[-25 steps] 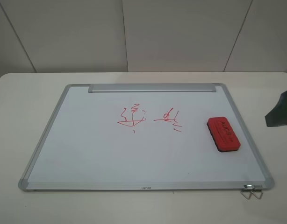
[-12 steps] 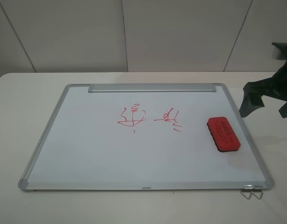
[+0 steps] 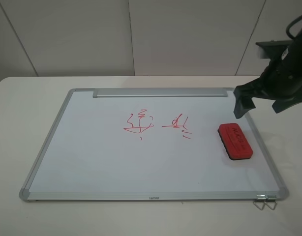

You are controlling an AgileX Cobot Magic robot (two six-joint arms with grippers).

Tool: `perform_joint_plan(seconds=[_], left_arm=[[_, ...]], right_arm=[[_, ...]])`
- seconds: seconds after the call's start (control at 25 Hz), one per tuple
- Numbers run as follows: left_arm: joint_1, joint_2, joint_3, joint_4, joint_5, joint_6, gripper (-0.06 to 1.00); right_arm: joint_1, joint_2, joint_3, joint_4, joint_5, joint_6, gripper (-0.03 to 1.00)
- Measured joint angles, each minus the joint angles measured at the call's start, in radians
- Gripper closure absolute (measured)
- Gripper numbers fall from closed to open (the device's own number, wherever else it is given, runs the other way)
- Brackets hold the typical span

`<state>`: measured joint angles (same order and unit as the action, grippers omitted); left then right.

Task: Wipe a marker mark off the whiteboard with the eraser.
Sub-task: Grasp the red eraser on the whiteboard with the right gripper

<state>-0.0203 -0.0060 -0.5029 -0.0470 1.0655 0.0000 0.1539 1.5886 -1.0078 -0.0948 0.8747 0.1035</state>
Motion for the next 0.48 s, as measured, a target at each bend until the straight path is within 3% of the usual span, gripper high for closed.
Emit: perform_joint_plan(seconds=[0.48], left_arm=[[0.000,0.000,0.000,0.000,0.000,0.000,0.17]], right_arm=[[0.037,0.000,0.000,-0.045,-0.009,0.059,0.14]])
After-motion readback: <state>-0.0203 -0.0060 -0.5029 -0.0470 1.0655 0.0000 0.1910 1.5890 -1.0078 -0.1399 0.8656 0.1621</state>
